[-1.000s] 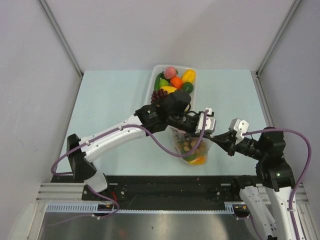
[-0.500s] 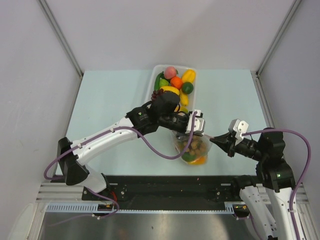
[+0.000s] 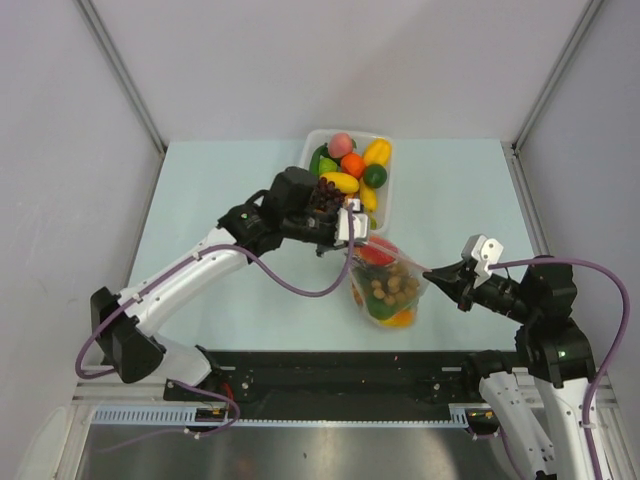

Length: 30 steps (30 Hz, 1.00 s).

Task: Place the food in the zip-top bag and seal the zipper
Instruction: Zip the zipper food storage bag at the center of the board, then place the zipper food storage bag at the center of the board.

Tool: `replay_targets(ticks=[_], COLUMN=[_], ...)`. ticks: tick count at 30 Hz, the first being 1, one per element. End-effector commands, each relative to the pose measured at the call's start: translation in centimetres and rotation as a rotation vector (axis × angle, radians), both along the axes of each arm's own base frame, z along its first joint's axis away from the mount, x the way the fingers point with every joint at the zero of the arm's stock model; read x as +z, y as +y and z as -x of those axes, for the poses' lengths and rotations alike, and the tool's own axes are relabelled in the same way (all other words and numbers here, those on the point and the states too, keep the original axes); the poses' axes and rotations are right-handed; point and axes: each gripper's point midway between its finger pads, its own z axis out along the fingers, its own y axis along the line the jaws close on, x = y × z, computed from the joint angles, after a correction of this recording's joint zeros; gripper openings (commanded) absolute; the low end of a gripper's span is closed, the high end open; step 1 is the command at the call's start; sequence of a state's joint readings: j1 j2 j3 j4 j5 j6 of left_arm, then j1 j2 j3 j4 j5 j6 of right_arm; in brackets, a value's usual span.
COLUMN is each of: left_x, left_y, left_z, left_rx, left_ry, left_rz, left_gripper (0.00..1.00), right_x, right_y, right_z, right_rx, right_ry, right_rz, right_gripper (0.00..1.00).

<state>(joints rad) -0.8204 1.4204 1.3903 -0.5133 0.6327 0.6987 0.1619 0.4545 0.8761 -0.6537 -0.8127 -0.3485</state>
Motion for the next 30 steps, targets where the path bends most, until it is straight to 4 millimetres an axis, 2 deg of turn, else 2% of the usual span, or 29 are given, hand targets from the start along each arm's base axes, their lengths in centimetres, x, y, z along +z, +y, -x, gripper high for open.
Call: replay_targets(ticks=[1,4,7,13,16,19,20,22,23,25,26,30], left_x=[0.0,0.2,0.2,-0.3,0.4,1.7,2.6,3.1,3.9,4.1,4.4,6.8], left_y=[5.5,8.1,9.9,13.2,14.4,14.7,14.9,14.7,15.0,15.1,15.5,15.1], left_z=[-4.0,-5.8,-6.7,-7.8,-7.6,-6.2,-5.3,-3.5,-2.2,-0.3,1.3,5.2], left_rx=[0.156,0.225,0.265,0.340,0.367,0.359,0.355,0.314,0.303,0.277,0.266,0.249], left_ry=[-0.078,-0.107,-0.120,-0.127,-0.136,-0.152,-0.167,-0.158,-0.176,-0.166,-0.150,-0.041], left_rz=[-0.069,-0.087,-0.100,-0.130,-0.117,-0.075,-0.050,-0.020,0.000,0.004,0.005,0.075], left_gripper=[0.00,0.00,0.00,0.00,0.00,0.00,0.00,0.00,0.00,0.00,0.00,0.00], right_x=[3.4,3.5,3.6,3.7,4.2,4.5,4.8,5.0,5.7,5.5,6.2,6.6], right_y=[-0.2,-0.5,-0.7,-1.3,-1.2,-0.8,-0.7,-0.2,0.0,0.3,0.3,0.5], right_z=[0.1,-0.5,-0.9,-1.8,-1.7,-1.4,-1.2,-0.3,0.3,1.4,1.9,2.5], right_rx=[-0.026,-0.060,-0.083,-0.132,-0.124,-0.091,-0.078,-0.021,0.002,0.053,0.063,0.080], right_ry=[-0.086,-0.086,-0.080,-0.085,-0.098,-0.105,-0.114,-0.133,-0.159,-0.159,-0.168,-0.129], right_rz=[-0.034,-0.037,-0.042,-0.037,-0.041,-0.045,-0.045,-0.033,-0.027,-0.012,-0.011,-0.025], right_gripper=[0.00,0.00,0.00,0.00,0.00,0.00,0.00,0.00,0.00,0.00,0.00,0.00])
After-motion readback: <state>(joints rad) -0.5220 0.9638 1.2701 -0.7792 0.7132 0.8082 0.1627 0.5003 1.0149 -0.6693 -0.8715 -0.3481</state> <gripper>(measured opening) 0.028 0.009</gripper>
